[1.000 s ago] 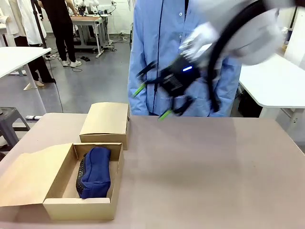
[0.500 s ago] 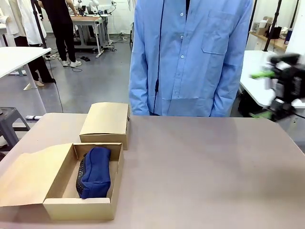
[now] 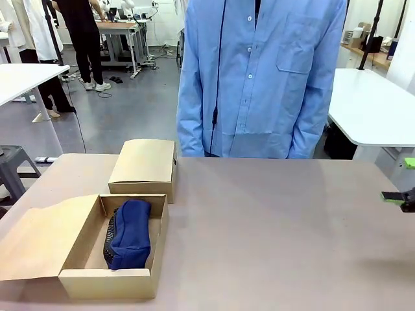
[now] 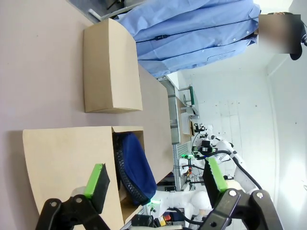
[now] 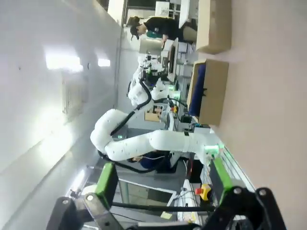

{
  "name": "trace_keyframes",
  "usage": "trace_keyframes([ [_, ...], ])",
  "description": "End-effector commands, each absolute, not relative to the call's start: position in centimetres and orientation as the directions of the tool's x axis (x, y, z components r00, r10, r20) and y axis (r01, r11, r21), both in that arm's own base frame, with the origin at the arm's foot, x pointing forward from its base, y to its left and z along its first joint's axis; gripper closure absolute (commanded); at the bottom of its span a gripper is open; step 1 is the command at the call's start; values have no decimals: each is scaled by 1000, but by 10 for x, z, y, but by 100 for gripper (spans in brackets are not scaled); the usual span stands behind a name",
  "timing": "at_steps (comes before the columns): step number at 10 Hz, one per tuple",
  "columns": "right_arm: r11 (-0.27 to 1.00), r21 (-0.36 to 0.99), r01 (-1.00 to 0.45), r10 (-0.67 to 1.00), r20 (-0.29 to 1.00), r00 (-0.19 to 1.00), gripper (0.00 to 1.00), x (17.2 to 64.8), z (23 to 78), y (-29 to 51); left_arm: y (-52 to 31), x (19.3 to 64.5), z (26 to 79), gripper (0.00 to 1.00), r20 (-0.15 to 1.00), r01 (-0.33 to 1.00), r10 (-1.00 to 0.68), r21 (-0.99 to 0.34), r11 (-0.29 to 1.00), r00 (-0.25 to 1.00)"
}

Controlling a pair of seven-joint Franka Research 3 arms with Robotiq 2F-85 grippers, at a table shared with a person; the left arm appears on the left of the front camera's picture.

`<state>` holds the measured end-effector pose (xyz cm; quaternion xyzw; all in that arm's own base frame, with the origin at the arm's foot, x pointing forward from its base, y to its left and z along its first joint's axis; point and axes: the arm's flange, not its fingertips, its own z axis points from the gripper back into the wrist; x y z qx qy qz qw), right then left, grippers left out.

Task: Place items inside the box.
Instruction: Pick up a Pencil pouch or Stapler and place it inside the Mailer Box closest to the robot, then close the lid of the Mailer Box closest to the robot.

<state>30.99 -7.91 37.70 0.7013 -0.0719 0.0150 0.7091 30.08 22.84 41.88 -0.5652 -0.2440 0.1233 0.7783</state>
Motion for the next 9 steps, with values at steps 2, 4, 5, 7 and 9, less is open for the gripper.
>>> trace_keyframes([
  [2,58,993,-98,81,94,992,0,315,410,-59,228,301,419,0,261,112,469,-940,322,844],
  [4,58,993,-98,81,94,992,0,315,410,-59,228,301,419,0,261,112,469,-940,322,844],
  [5,58,993,-98,81,94,992,0,315,410,-59,228,301,419,0,261,112,469,-940,322,844],
  [7,58,993,-98,81,94,992,0,315,410,-59,228,301,419,0,261,112,469,-940,322,844],
  [9,58,993,-98,81,94,992,0,315,410,-59,228,301,419,0,240,84,468,-940,331,851],
])
